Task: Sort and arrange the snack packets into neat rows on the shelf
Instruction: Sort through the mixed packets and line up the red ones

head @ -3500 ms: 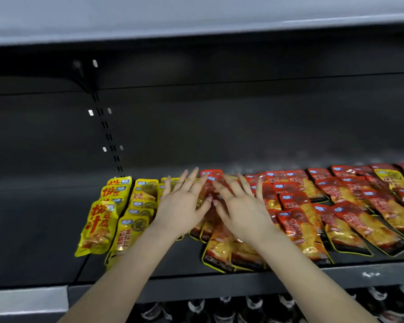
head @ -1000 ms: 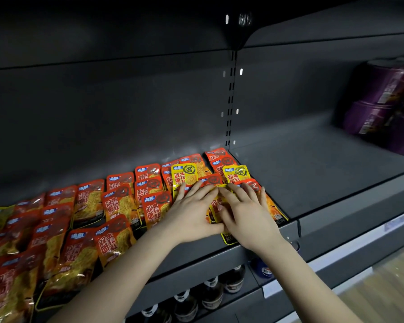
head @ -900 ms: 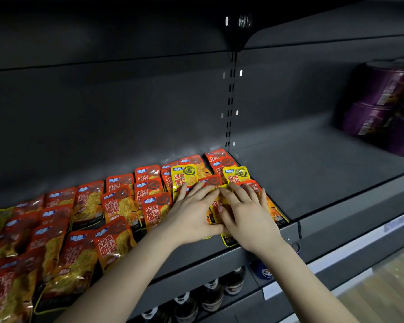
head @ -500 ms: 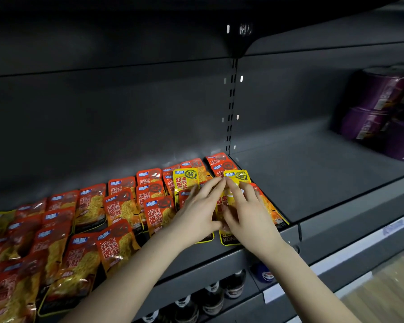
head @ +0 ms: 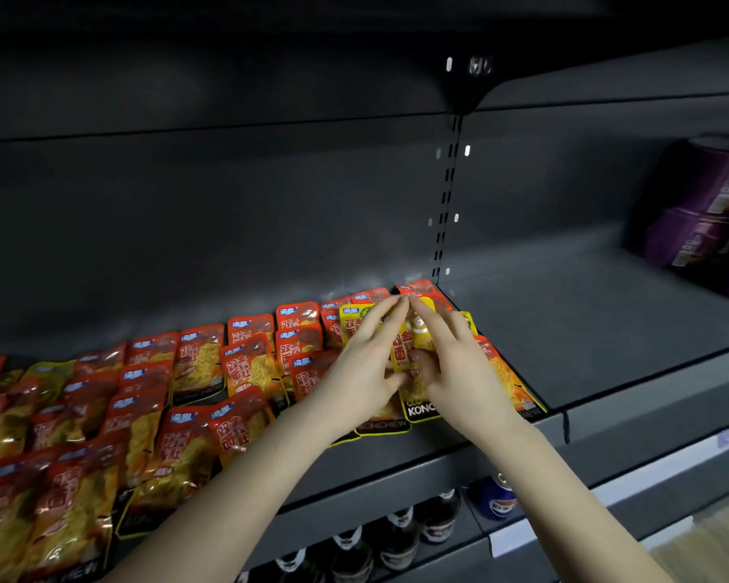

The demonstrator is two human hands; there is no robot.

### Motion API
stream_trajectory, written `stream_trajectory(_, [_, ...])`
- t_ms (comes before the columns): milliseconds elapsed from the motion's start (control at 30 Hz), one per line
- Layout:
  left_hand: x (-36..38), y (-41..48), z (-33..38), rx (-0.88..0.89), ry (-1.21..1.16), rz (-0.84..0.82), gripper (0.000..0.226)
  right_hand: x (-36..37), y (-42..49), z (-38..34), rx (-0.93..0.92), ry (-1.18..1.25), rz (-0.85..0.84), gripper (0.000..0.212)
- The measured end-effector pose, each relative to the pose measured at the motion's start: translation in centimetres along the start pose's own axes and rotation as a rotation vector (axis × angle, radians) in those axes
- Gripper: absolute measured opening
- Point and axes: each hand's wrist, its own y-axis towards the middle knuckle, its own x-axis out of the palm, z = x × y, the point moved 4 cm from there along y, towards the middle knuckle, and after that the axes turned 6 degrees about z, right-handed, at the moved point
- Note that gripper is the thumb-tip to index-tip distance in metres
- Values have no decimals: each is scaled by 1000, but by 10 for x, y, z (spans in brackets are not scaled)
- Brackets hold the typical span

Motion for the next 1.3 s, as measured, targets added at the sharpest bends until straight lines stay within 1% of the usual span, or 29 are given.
stream_trajectory(200, [-54,-8,-13,53,60,144,89,13,23,-51,-133,40,34,64])
stream_trajectory(333, [-92,-29,-40,14,121,198,86,44,27,-93,-221,13,-49,67])
stream_trajectory(467, [-134,-61,-75,-67,160,245,86,87,26,-140,-290,-32,-150,71])
stream_trajectory(600, [-186,-101,-111,-122,215,304,85,130,24,-199,-407,-69,-204,75])
stream_trajectory(733, [-249,-147,-145,-172,279,363,82,166,19,-271,-495,-88,-203,74])
stream_trajectory(833, [-298,-186,-168,-203,329,390,81,196,8,-327,-545,-57,-215,75])
stream_trajectory(933, [-340,-225,-192,-230,348,366,81,228,-8,-377,-571,-28,-255,79])
stream_trajectory(1100, [-385,-284,-227,-337,339,268,87,275,-37,-439,-525,-41,-347,80])
stream_trajectory(1200, [-404,-312,-248,-373,329,212,89,294,-54,-468,-513,-68,-372,76])
stream_trajectory(1300, [-412,-331,-266,-394,310,104,93,314,-70,-481,-461,-113,-442,75])
